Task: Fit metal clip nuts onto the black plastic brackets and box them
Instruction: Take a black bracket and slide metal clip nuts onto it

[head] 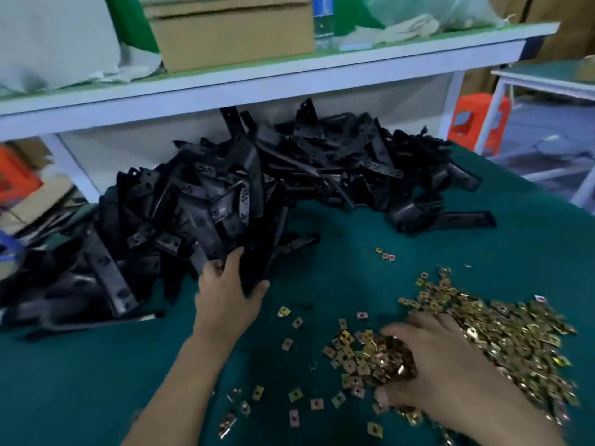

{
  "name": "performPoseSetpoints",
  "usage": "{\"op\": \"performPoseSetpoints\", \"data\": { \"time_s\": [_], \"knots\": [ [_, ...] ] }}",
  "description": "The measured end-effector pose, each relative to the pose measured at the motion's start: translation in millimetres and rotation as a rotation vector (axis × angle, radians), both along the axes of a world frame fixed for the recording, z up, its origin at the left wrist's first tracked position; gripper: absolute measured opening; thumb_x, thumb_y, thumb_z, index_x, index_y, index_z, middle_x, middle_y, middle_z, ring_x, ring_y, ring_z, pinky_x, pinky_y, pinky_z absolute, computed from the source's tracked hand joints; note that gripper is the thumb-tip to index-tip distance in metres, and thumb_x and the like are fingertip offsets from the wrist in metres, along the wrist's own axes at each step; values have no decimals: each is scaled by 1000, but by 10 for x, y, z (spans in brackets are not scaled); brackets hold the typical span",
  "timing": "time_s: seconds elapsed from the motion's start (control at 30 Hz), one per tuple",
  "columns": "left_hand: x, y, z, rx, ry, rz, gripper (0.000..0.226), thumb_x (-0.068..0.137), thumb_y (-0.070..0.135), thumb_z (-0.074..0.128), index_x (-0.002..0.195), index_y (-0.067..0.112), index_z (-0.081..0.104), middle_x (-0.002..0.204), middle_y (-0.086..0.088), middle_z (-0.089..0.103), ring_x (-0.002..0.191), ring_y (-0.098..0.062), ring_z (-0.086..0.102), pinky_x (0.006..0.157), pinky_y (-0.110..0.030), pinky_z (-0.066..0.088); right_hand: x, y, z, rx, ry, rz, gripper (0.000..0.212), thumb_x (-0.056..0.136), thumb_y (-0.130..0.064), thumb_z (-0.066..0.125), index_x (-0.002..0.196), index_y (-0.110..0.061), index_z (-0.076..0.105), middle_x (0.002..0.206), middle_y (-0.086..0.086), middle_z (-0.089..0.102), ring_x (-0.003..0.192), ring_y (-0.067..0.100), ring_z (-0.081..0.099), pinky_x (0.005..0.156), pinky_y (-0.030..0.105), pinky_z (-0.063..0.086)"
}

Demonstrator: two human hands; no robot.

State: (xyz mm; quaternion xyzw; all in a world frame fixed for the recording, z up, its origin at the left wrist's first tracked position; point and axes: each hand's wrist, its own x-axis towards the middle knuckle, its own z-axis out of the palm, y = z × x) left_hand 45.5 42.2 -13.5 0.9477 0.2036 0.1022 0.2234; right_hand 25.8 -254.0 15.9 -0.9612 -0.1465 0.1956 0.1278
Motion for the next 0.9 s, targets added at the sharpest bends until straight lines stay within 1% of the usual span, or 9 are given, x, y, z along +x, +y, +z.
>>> {"op": "performPoseSetpoints", "data": {
  "time_s": [0.1,0.27,0.37,0.43,0.5,0.57,0.67,0.77,0.9],
  "knots": [
    [122,-48,-60,43,-41,-20,76,89,48,72,150,27,31,136,-13,46,122,-34,48,98,-48,49,-9,-14,38,51,-21,22,63,72,-70,72,128,-52,49,128,-20,39,128,8,29,110,34,33],
    [226,-68,-93,40,-124,-20,72,90,30,76,140,14,28,127,-21,48,112,-39,51,98,-45,46,-11,-28,108,170,-104,-16,13,85,-45,75,88,-43,63,104,-22,56,96,-4,53,79,14,41],
    [173,-97,-115,48,-168,-31,70,83,26,81,131,11,31,123,-20,42,106,-37,47,97,-45,44,-4,-37,106,176,-105,-54,16,89,-30,74,87,-42,64,101,-22,62,86,-6,57,70,7,44],
    [129,-95,-112,-123,-231,18,73,77,20,85,126,17,31,126,-15,36,110,-33,41,93,-41,44,-41,-56,102,154,-72,-50,31,85,-45,75,110,-48,59,120,-28,48,108,-5,50,90,10,41],
    [94,-68,-95,-367,-328,102,73,73,15,88,119,24,32,125,-8,35,110,-25,40,82,-29,43,-78,-69,89,89,-42,-22,60,80,-57,73,133,-52,45,130,-27,34,132,4,34,113,30,33],
    [70,-58,-82,-533,-424,204,69,71,17,93,116,25,40,122,-3,43,107,-19,48,77,-20,41,-94,-57,96,80,-9,-27,58,80,-53,75,132,-50,49,135,-26,36,135,5,33,116,33,30],
    [26,-71,-60,-852,-570,373,49,77,17,90,113,22,57,110,5,58,102,-13,60,73,-15,44,-106,-52,66,143,-67,-55,27,85,-40,76,105,-49,61,124,-23,49,111,-3,47,95,15,37],
    [7,-30,-28,-1361,-616,541,34,86,8,81,114,15,63,107,3,68,103,-10,65,76,-17,47,-76,-70,17,182,-104,-99,25,88,-28,75,87,-49,63,103,-27,56,83,-12,52,65,4,41],
    [-29,-9,1,-1600,-521,546,28,91,2,72,118,2,65,113,-3,68,102,-10,63,98,-20,49,-46,-114,-35,243,-143,-167,29,92,-17,72,83,-44,69,93,-27,64,76,-11,59,63,1,43]
  ]
}}
